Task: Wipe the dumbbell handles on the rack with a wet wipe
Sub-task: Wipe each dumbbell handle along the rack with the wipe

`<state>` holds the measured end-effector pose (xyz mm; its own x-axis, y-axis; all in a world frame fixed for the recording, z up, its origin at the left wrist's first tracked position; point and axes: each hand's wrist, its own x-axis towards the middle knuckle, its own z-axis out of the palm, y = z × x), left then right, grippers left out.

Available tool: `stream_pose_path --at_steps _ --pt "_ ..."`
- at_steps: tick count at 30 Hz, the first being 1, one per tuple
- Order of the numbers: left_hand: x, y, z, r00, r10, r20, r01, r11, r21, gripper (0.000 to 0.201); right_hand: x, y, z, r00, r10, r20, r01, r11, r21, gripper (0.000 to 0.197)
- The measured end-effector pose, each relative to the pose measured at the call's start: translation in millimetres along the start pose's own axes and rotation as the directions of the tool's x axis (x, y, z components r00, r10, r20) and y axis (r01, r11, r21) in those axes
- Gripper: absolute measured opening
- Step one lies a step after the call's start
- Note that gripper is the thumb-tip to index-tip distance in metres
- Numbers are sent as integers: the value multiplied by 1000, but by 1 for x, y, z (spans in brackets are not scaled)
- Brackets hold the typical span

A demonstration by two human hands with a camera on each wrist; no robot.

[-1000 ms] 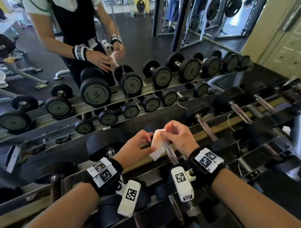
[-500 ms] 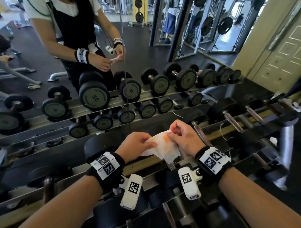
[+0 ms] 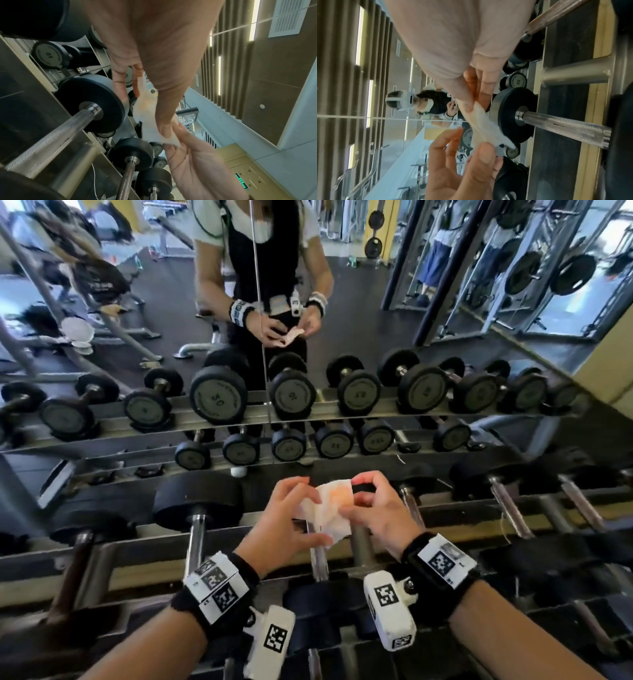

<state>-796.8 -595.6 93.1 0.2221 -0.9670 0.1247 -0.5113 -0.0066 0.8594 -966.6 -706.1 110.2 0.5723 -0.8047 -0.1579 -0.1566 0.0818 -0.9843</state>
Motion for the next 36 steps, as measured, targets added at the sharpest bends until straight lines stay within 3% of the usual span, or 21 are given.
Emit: stream_pose_path --at_steps 4,7,10,14,17,19,22,25,27,31,34,36 --pt "-3 10 19 978 -102 -180 94 994 -52 43 5 -1 -7 993 -83 86 88 995 -56 40" --pt "-8 19 31 946 -297 -127 253 925 -284 40 5 0 -5 983 -116 139 118 993 -3 39" --pt "-12 23 40 892 -453 7 368 716 -593 45 7 5 -2 971 -111 214 112 994 5 36" --pt "-16 22 43 830 -528 178 416 374 -829 26 8 15 6 963 -72 260 67 997 28 30" --pt "-16 16 41 808 -556 195 418 306 -855 24 8 28 11 972 -64 224 61 998 18 29" --pt "-15 11 40 800 -579 159 416 344 -842 29 8 34 10 980 -49 192 50 999 3 33" --pt "-17 2 37 806 -592 15 411 540 -735 22 11 35 4 987 12 161 -13 1000 8 44" --pt "-19 -4 40 831 -555 -44 394 643 -657 23 15 30 -1 939 158 305 -186 980 67 56" --pt "-18 -6 43 826 -557 -85 416 705 -574 35 19 30 -5 903 192 385 -209 978 2 45" --pt "-19 -15 51 803 -577 -150 470 768 -436 58 30 41 -17 924 164 347 -125 983 -131 6" --pt "-24 -23 62 776 -582 -241 489 798 -352 63 40 55 -28 944 176 279 -128 975 -181 14" --pt "-29 -29 72 759 -593 -270 501 796 -339 55 47 70 -39 954 214 208 -180 968 -174 17"
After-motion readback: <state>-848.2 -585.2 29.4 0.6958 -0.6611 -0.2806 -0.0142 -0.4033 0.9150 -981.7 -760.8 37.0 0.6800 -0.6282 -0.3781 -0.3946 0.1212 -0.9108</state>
